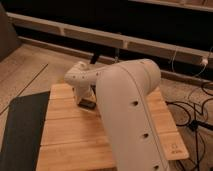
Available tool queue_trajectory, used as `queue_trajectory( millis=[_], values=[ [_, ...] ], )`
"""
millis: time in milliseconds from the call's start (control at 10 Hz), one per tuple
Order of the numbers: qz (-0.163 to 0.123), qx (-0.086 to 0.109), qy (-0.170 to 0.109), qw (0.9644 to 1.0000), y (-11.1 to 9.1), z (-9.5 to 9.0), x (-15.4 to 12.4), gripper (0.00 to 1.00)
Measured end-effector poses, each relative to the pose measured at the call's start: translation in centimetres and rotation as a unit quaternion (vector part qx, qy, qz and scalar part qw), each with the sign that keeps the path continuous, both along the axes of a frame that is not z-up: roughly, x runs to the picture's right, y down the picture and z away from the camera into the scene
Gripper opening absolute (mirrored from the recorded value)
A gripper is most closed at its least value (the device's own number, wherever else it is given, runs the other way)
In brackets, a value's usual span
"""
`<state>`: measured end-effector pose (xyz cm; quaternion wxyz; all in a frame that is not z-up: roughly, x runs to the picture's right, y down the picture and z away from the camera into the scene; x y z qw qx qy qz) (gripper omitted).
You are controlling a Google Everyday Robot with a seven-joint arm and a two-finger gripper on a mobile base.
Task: Push the eraser across the table
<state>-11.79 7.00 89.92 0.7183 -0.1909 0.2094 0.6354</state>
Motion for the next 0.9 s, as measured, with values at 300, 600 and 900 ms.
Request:
queue_trajectory(
  millis=[300, 600, 900],
  values=[
    [0.021, 0.008, 0.003, 0.9997, -0.8, 1.2, 0.8, 0.65],
    [0.049, -0.02, -0.014, 0.9985, 1.0, 3.0, 0.8, 0.65],
    [0.061, -0.038, -0.041, 0.9966, 1.3, 4.2, 0.0, 0.65]
  ],
)
